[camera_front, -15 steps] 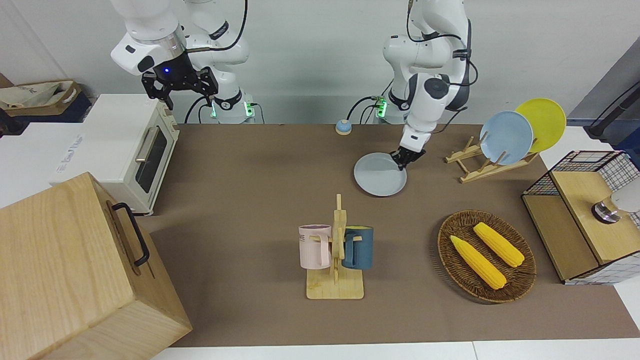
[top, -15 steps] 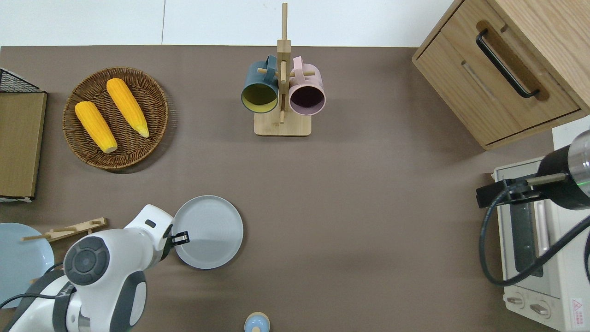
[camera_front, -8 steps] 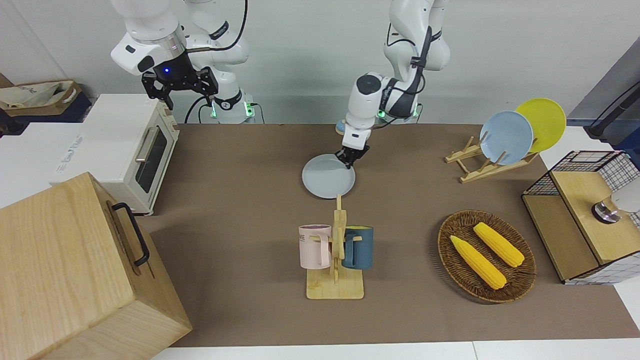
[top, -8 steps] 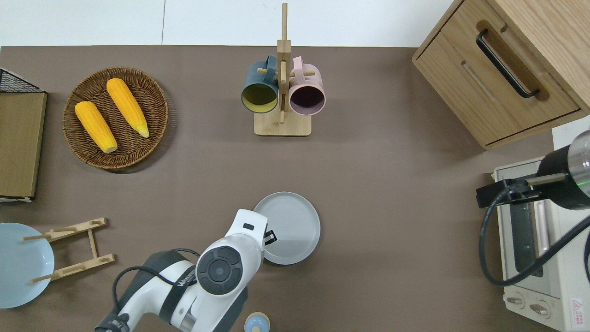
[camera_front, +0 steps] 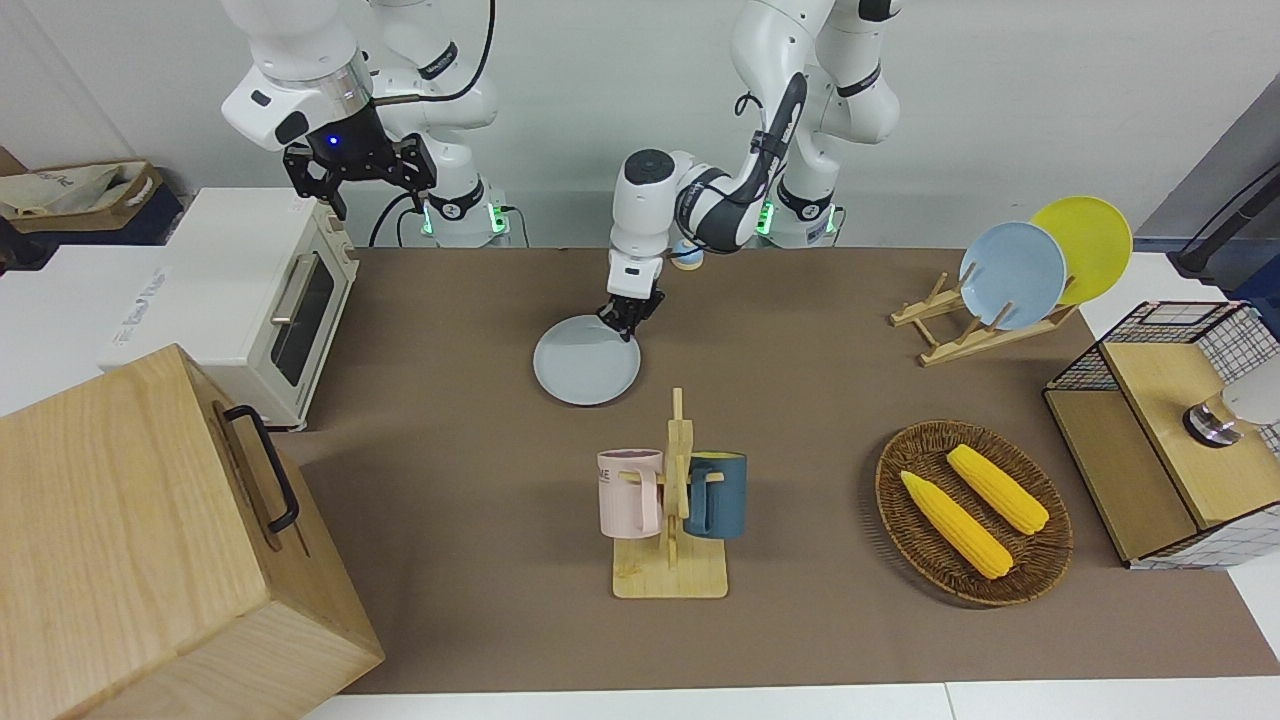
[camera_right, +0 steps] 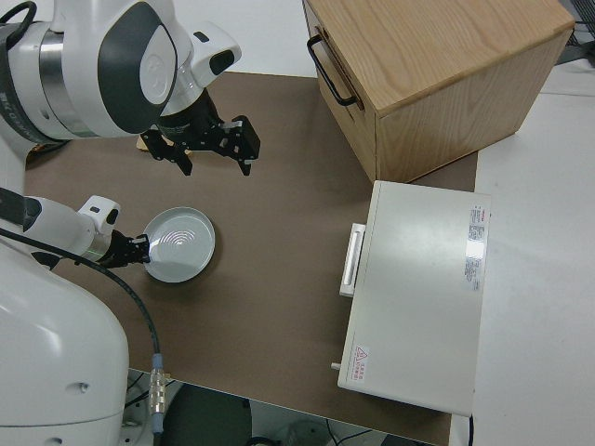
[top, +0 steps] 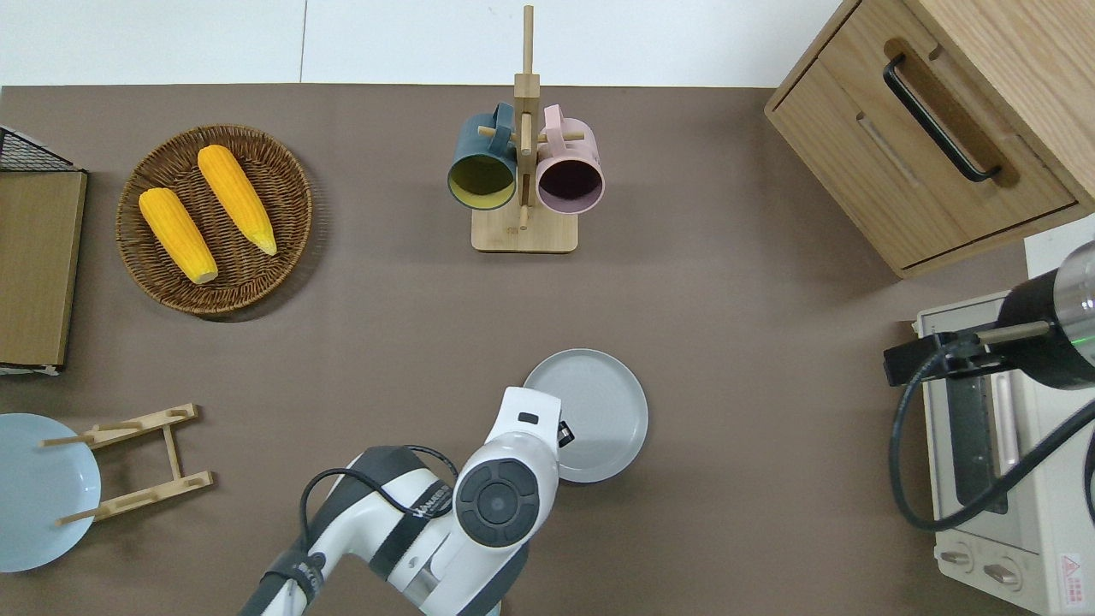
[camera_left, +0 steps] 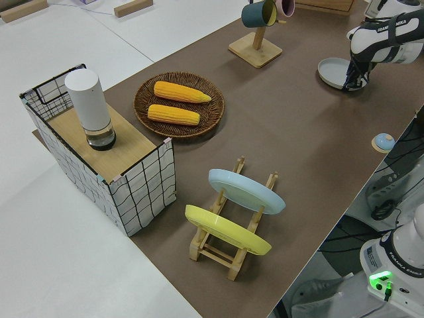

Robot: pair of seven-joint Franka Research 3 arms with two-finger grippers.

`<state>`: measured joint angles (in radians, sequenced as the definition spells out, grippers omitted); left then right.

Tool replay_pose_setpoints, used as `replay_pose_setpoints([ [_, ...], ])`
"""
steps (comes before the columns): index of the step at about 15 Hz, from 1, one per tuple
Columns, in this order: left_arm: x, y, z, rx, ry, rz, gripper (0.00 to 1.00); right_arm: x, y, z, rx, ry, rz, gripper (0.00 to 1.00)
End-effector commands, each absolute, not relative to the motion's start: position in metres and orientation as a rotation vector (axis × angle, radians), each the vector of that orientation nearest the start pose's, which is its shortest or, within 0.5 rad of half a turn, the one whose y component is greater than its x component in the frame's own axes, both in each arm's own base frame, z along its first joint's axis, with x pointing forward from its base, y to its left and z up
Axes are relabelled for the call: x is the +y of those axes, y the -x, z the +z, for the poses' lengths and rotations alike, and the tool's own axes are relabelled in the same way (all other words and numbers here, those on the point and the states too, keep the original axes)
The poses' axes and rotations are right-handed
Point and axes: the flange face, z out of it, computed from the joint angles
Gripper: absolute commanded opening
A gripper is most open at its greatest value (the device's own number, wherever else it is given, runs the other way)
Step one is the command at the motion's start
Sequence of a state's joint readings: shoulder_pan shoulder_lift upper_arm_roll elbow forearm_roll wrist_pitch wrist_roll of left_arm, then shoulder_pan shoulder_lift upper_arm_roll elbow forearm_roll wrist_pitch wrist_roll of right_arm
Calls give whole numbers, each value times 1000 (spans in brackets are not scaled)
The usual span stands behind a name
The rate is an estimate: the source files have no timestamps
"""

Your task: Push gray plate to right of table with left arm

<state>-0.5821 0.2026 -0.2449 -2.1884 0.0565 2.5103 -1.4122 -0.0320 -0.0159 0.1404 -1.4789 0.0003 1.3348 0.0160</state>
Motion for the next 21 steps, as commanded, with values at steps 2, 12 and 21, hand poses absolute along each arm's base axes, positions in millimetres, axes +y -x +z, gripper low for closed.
replay_pose_setpoints([
  [2,-432,-391,305,-880,3139,-82,379,57,-518,660,-124,3139,208,983],
  [12,-416,-407,351,-606,3124,-157,1000,57,-518,660,-124,3139,208,983],
  [21,-286,-461,449,-172,3097,3,1000,56,-518,660,-121,3139,208,983],
])
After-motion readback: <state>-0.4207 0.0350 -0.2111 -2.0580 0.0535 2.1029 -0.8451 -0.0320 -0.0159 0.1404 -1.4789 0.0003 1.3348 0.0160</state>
